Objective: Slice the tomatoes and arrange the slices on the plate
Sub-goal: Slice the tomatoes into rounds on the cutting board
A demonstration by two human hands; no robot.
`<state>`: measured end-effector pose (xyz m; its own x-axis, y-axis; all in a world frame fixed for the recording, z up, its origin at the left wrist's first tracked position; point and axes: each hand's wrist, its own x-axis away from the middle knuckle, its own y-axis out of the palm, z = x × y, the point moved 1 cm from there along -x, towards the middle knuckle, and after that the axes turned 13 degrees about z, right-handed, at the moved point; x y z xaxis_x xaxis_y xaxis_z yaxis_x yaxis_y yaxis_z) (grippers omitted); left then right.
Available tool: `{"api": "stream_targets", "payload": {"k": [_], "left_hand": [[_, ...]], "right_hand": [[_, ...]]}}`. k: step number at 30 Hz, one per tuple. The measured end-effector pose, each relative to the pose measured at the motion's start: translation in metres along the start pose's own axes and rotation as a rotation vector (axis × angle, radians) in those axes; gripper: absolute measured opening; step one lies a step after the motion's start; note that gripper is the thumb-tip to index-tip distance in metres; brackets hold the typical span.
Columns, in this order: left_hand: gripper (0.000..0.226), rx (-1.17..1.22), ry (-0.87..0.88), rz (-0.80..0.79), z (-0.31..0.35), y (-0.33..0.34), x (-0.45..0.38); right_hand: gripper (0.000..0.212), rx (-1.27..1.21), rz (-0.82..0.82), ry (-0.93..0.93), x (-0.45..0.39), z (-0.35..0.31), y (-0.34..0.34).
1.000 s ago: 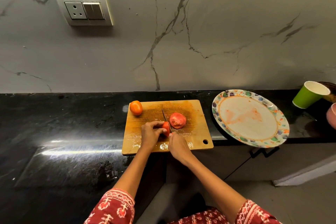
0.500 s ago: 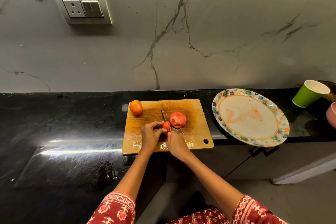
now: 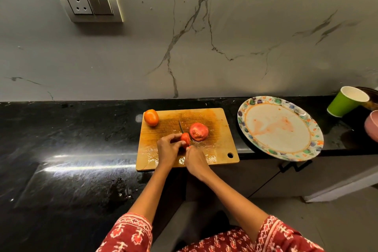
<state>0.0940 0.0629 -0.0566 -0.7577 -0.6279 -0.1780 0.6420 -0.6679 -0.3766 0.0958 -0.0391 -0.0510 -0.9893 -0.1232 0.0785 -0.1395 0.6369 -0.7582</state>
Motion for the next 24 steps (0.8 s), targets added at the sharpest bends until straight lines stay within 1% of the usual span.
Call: {"api": "stream_targets", "payload": {"k": [4, 9, 17, 24], "left_hand": [[0.029, -0.014, 0.013, 0.013, -0.001, 0.000, 0.000], [0.029, -0.024, 0.002, -0.001, 0.000, 0.000, -0.003], [0.030, -0.033, 0.039, -0.005, -0.001, 0.001, -0.004], [0.030, -0.014, 0.031, 0.013, -0.007, 0.000, -0.006]], "right_hand": [[0.031, 0.032, 0.010, 0.009, -0.002, -0.003, 0.001], [0.033, 0.082, 0.014, -0.043, 0.012, 0.009, 0.002], [0.035, 0.102, -0.017, 0.006, -0.002, -0.002, 0.005], [0.029, 0.189, -0.049, 0.009, 0.014, 0.011, 0.003]]}}
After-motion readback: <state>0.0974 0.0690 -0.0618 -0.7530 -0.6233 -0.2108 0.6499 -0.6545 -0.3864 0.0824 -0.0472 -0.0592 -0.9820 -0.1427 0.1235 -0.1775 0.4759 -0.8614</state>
